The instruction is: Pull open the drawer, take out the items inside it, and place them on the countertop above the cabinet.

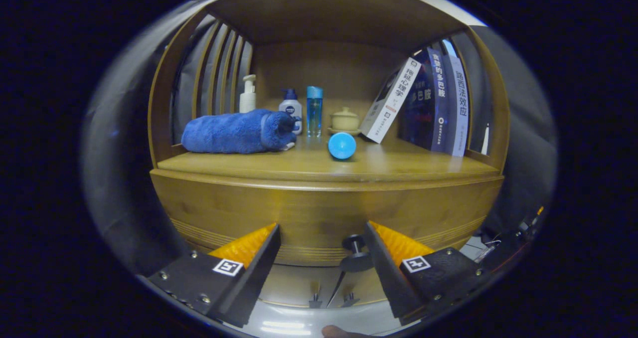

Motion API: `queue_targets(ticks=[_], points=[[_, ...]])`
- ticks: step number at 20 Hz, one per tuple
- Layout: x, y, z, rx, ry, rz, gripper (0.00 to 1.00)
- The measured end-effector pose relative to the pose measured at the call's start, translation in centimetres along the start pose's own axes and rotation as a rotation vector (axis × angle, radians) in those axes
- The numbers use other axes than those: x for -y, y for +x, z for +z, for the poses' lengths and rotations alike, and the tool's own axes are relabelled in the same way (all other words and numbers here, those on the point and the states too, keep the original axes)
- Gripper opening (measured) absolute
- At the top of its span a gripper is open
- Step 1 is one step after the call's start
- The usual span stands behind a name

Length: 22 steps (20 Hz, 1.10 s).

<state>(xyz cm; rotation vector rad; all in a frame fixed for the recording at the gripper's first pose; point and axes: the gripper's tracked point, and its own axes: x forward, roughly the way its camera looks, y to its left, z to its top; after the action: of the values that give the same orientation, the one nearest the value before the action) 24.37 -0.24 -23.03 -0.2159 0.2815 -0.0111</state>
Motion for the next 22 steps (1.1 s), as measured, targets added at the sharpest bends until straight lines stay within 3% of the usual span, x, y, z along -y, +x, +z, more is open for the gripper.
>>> queue_targets(ticks=[4,13,22], points=[[-1.3,-3.3,0.2,0.002,0.029,0.053,1.0],[-1.3,-11.9,2.2,0.076,0.035,0.073,1.0],[1.7,-19.3,5.1,0.134,0.153,0.041,1.0]])
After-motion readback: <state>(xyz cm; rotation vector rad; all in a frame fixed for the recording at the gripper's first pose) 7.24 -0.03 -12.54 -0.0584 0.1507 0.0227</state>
